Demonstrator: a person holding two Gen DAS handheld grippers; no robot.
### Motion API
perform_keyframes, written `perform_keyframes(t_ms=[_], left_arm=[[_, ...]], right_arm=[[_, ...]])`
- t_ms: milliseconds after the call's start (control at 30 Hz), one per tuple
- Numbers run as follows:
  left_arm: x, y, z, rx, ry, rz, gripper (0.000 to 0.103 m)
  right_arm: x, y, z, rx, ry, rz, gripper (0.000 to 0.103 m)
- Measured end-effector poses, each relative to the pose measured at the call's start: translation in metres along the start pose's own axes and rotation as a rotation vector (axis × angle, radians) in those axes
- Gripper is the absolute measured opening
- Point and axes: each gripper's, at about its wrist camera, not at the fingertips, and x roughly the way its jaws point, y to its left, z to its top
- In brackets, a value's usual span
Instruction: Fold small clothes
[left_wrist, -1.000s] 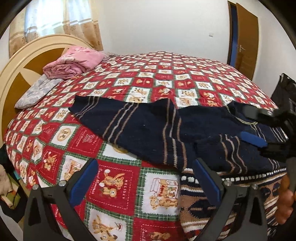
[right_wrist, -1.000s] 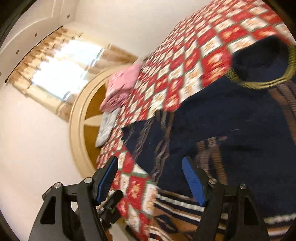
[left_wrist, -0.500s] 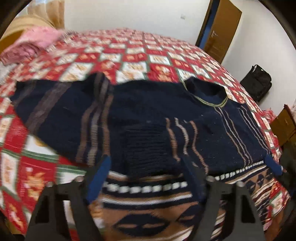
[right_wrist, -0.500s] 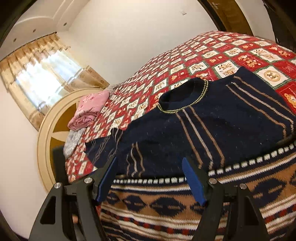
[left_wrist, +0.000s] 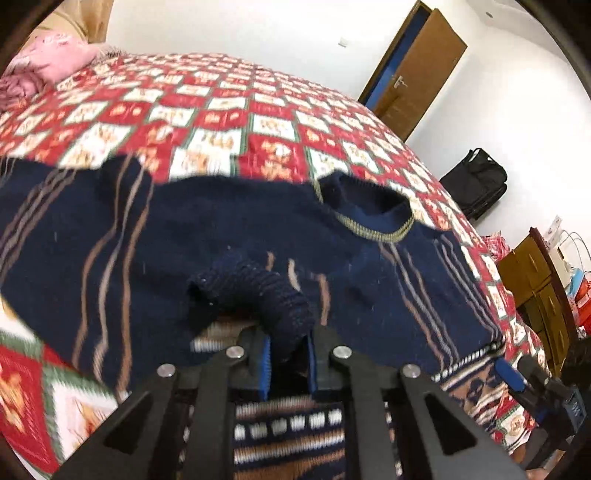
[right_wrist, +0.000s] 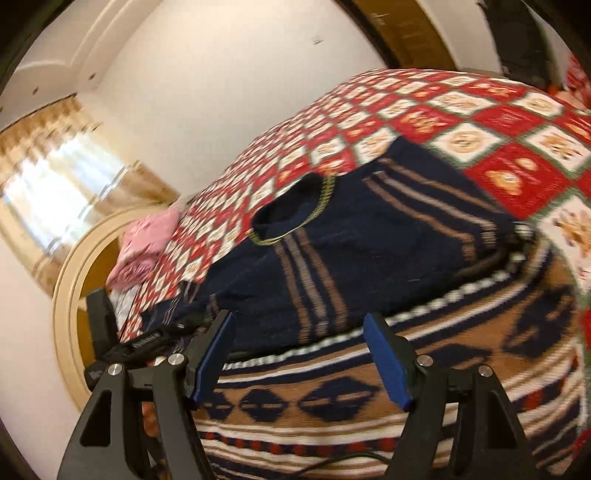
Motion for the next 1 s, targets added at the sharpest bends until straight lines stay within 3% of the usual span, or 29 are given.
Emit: perform_keyframes(t_ms=[200,400,467,567,700,767,833,933,1000], left_arm=[[-0.026,0.015,0.024,0.017,-0.13,0.033,0.015],[0.005,0.035,0.0,0.034,-0.028,0.145,0.017],[0.013,0.036,-0.008,0.05,-0.002,0.196,0.026],[0.004,0.038,-0.009,0.05,-0.028,0.208,0.036],[-0.026,0.042,-0.006,0.052,-0.102,0.271,0.071],[-0.042,0.045,-0.007,0.055,-0.148,0.299,0.078],[-0.049,0.044,-0.007,0.071,-0.156,0.321,0.078],[-0.047,0.04,-0.009,0.11,-0.148,0.331,0.078],[-0.043,0.035,-0.01,0.128,-0.143,0.323,0.078]], right_arm=[[-0.024,-0.022,0.007,0.008,-0.061,-0.074,0.073],[-0.022,-0.034,0.018,0.018,-0.06,-0.105,0.073],[-0.022,-0.034,0.025,0.008,-0.072,-0.126,0.073],[-0.023,-0.029,0.04,-0.016,-0.093,-0.14,0.073],[-0.009,-0.012,0.046,-0.107,-0.068,-0.176,0.073],[0.008,-0.006,0.043,-0.151,-0.026,-0.185,0.072],[0.022,-0.006,0.042,-0.195,-0.015,-0.227,0.072],[0.04,-0.028,0.044,-0.146,0.038,-0.29,0.072],[0.042,-0.048,0.045,-0.112,0.057,-0.312,0.058]])
